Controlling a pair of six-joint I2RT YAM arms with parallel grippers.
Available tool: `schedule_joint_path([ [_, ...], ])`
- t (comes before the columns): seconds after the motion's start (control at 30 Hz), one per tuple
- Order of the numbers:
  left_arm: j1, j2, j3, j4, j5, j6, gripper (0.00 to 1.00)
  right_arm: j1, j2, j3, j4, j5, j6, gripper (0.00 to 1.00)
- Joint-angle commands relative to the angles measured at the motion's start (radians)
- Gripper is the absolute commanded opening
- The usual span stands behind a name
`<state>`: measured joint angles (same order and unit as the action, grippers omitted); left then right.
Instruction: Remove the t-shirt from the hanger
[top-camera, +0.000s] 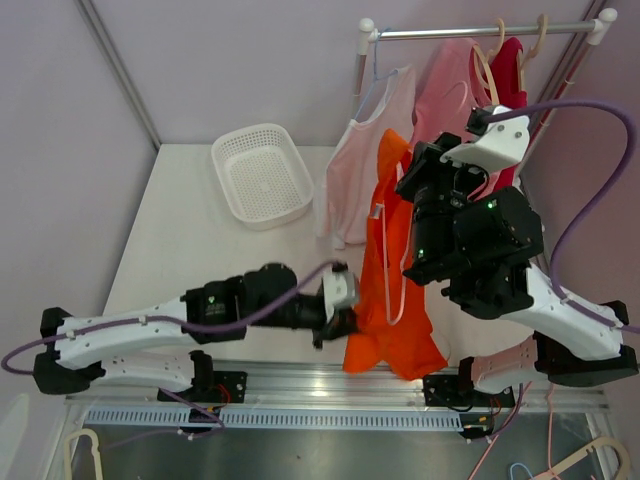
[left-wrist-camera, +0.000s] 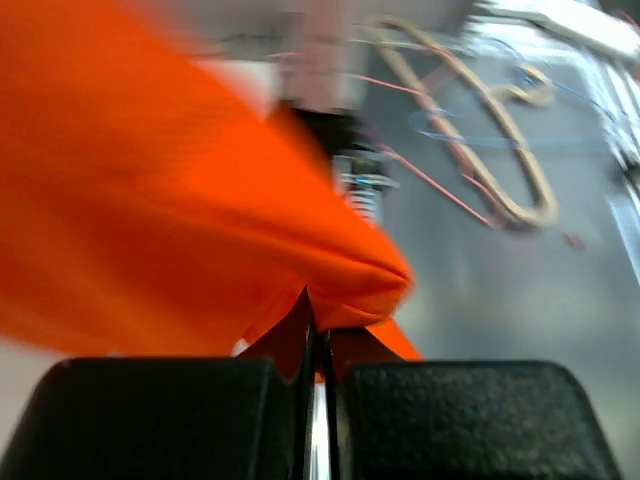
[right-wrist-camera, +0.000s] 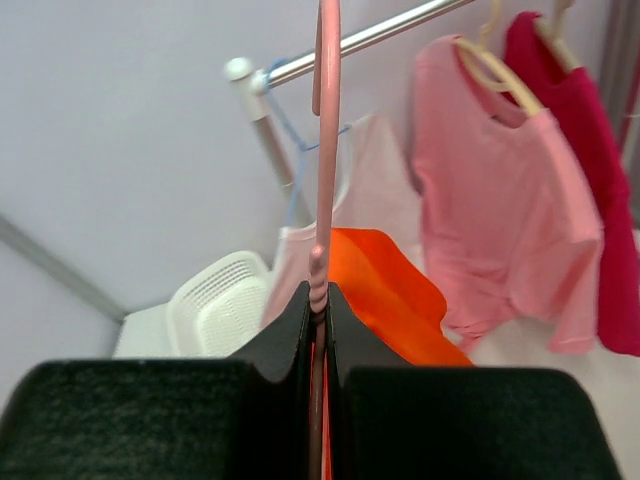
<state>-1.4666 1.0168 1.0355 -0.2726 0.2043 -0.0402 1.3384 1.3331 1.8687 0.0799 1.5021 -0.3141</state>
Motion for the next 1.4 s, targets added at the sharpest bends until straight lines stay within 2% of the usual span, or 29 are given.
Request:
schedule_joint_path([
  [0.0, 0.227, 0.032, 0.095, -0.034, -0.062, -0.226, 0.0, 0.086, 0.011, 0.058, -0.02, 0.185, 0.049, 0.0],
  [0.03, 0.318, 0.052, 0.151, -0.037, 0.008, -0.263, 0.01, 0.122, 0.014, 0.029, 0.019, 0.205, 0.021, 0.0],
  [0.07, 0.346, 0.061, 0.178, -0.037, 0.003, -0.271, 0.01, 0.14, 0.015, 0.029, 0.038, 0.214, 0.007, 0.0],
  [0.17, 0.399, 0.127, 0.331, -0.137, -0.109, -0.263, 0.01, 0.192, 0.002, -0.049, 0.09, 0.225, 0.004, 0.0],
  [0.2, 0.414, 0.152, 0.468, -0.213, -0.12, -0.268, 0.01, 0.237, -0.009, -0.098, 0.093, 0.184, 0.009, 0.0],
  [0.23, 0.461, 0.205, 0.518, -0.252, -0.115, -0.279, 0.01, 0.252, -0.034, -0.117, 0.051, 0.163, 0.038, 0.0],
  [0.27, 0.491, 0.233, 0.562, -0.287, -0.065, -0.296, 0.01, 0.263, -0.044, -0.127, 0.005, 0.14, 0.137, 0.0],
  [0.3, 0.515, 0.258, 0.684, -0.321, -0.04, -0.306, 0.01, 0.278, -0.058, -0.134, -0.064, 0.054, 0.205, 0.0],
  [0.33, 0.563, 0.276, 0.714, -0.367, -0.013, -0.311, 0.01, 0.284, -0.081, -0.125, -0.262, -0.004, 0.286, 0.0],
  [0.4, 0.594, 0.302, 0.792, -0.396, 0.053, -0.308, 0.0, 0.277, -0.109, -0.141, -0.348, -0.072, 0.429, 0.0],
  [0.47, 0.611, 0.295, 0.877, -0.433, 0.05, -0.279, 0.01, 0.257, -0.156, -0.248, -0.212, -0.095, 0.347, 0.0],
  [0.5, 0.611, 0.292, 0.896, -0.445, 0.043, -0.27, 0.01, 0.248, -0.17, -0.29, -0.134, -0.092, 0.234, 0.0],
  [0.53, 0.614, 0.287, 0.943, -0.477, 0.044, -0.264, 0.01, 0.199, -0.184, -0.33, -0.026, -0.114, 0.204, 0.0],
  [0.6, 0.617, 0.292, 1.032, -0.519, 0.047, -0.25, 0.01, 0.141, -0.231, -0.39, -0.034, -0.166, 0.216, 0.0],
  [0.63, 0.618, 0.296, 1.129, -0.542, 0.047, -0.247, 0.01, 0.078, -0.248, -0.396, -0.075, -0.219, 0.268, 0.0],
  [0.77, 0.618, 0.298, 1.259, -0.579, 0.058, -0.225, 0.01, -0.056, -0.307, -0.375, -0.17, -0.295, 0.31, 0.0],
  [0.87, 0.62, 0.279, 1.307, -0.545, 0.009, -0.207, 0.01, -0.141, -0.316, -0.355, -0.183, -0.348, 0.288, 0.0],
  [0.97, 0.621, 0.227, 1.286, -0.43, -0.072, -0.156, 0.01, -0.229, -0.302, -0.315, -0.2, -0.387, 0.273, 0.0],
  [1.07, 0.62, 0.163, 1.197, -0.248, -0.158, -0.077, 0.01, -0.292, -0.285, -0.289, -0.2, -0.445, 0.271, 0.0],
  [1.13, 0.62, 0.141, 1.135, -0.137, -0.164, -0.012, 0.01, -0.358, -0.273, -0.28, -0.203, -0.493, 0.282, 0.0],
  [1.23, 0.62, 0.097, 1.059, -0.03, -0.169, 0.046, 0.01, -0.455, -0.232, -0.257, -0.253, -0.568, 0.329, 0.0],
  [1.3, 0.623, 0.097, 1.06, -0.02, -0.192, 0.097, 0.01, -0.522, -0.198, -0.235, -0.331, -0.635, 0.419, 0.0],
  [1.37, 0.629, 0.109, 1.066, -0.013, -0.2, 0.155, 0.0, -0.652, -0.132, -0.188, -0.394, -0.781, 0.492, 0.0],
])
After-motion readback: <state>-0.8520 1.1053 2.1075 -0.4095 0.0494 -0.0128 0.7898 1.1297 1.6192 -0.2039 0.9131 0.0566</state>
